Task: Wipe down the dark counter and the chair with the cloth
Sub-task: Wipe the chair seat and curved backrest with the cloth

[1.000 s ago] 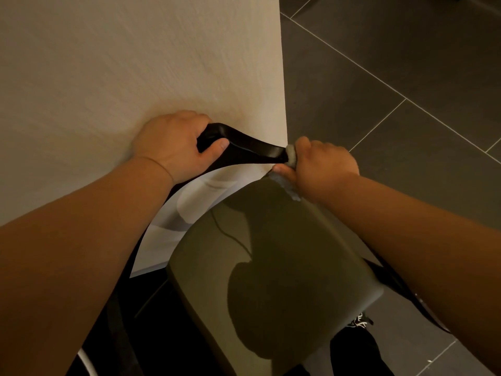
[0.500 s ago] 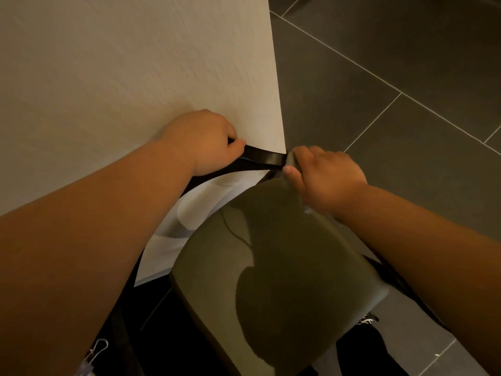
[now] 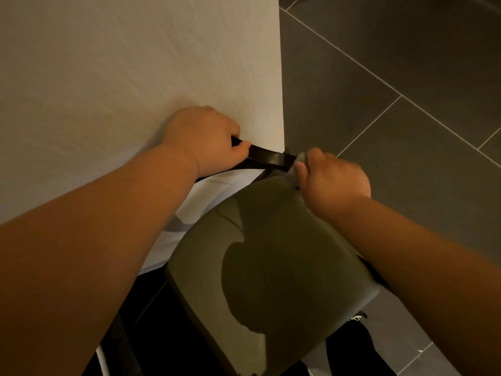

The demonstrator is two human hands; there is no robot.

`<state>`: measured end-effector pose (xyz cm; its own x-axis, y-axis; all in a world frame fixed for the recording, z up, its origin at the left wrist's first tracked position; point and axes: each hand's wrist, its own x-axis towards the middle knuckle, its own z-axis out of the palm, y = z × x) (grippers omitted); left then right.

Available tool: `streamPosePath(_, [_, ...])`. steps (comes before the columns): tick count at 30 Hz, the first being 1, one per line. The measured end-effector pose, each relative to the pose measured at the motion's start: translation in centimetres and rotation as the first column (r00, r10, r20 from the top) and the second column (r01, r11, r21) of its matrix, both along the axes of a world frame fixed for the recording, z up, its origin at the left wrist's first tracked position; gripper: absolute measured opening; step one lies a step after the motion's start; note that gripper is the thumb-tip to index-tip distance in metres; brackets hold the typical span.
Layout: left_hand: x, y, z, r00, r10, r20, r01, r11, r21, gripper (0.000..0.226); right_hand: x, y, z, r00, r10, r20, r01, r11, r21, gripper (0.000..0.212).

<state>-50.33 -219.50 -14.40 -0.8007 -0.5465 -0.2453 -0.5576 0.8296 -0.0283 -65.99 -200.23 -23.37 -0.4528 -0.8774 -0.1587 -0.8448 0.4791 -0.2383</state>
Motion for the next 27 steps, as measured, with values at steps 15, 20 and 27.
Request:
streamPosePath(15, [0.0, 0.3, -0.3, 0.995, 0.085, 0.049, -0.082, 0.995, -0.061, 0.049, -1.6, 4.3, -0.2, 0.99, 0.112, 0.081, -0.11, 0.993, -0.03, 0.048])
streamPosePath(20, [0.2, 0.1, -0.4, 0.994, 0.093, 0.059, -0.087, 0.991, -0.099, 0.049, -2.0, 1.5, 0.3, 0.984, 0.108, 0.145, -0.124, 0.986, 0.109, 0.035])
streamPosePath(27, [0.2, 0.4, -0.5, 0.993, 0.068, 0.093, -0.055, 0.989, -0.136, 0.048, -2.0, 0.9, -0.2, 0.974, 0.104, 0.201, -0.116, 0.992, 0.048, 0.037])
